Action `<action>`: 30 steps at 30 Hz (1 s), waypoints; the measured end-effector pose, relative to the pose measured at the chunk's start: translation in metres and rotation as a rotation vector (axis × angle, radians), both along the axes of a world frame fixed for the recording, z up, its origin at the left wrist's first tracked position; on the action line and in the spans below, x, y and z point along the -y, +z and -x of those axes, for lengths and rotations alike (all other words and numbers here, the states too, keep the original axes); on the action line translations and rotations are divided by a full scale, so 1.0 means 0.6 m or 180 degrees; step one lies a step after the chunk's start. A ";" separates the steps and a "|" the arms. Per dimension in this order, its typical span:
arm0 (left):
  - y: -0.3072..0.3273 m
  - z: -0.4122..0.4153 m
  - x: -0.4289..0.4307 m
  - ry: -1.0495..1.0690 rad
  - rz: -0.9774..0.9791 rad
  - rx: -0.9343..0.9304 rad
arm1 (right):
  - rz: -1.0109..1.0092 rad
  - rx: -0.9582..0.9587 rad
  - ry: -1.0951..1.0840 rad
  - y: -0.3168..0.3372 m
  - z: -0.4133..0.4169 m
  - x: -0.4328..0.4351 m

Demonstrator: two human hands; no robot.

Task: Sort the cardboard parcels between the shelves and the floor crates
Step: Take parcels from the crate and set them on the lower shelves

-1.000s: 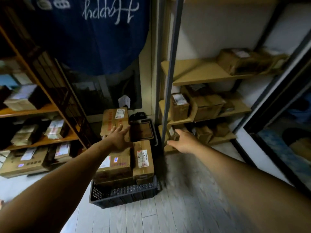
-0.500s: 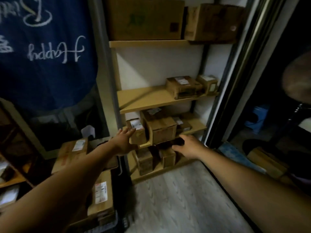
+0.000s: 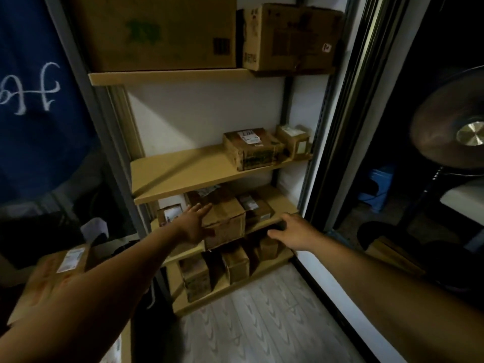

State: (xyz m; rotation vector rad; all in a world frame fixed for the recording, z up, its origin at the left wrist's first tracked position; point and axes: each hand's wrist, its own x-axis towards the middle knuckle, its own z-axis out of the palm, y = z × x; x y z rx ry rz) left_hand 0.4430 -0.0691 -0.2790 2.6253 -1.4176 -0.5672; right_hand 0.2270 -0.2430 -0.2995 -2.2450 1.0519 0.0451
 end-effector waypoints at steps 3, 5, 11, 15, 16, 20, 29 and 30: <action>-0.008 -0.049 0.058 -0.0037 0.0052 -0.0029 | 0.0071 -0.0123 -0.0022 0.000 -0.033 0.053; -0.009 -0.078 0.100 -0.0114 0.0100 -0.0011 | 0.0073 -0.0123 -0.0055 0.001 -0.057 0.092; 0.000 -0.143 0.229 -0.0267 0.0036 0.0008 | 0.0203 -0.0108 -0.0194 0.016 -0.120 0.211; -0.020 -0.167 0.282 -0.0271 -0.0139 -0.0085 | 0.0142 -0.0174 -0.0149 0.007 -0.141 0.264; -0.024 -0.172 0.289 -0.0248 -0.0172 -0.0093 | 0.0141 -0.0192 -0.0131 0.005 -0.146 0.277; -0.037 -0.179 0.323 -0.0112 -0.0232 -0.0105 | 0.0097 -0.0280 0.0076 -0.011 -0.172 0.344; -0.109 -0.119 0.437 0.0589 -0.0216 -0.0376 | 0.0267 -0.0499 0.0674 -0.071 -0.187 0.530; -0.119 -0.107 0.454 0.0657 -0.0284 -0.0403 | 0.0275 -0.0527 0.0729 -0.079 -0.185 0.552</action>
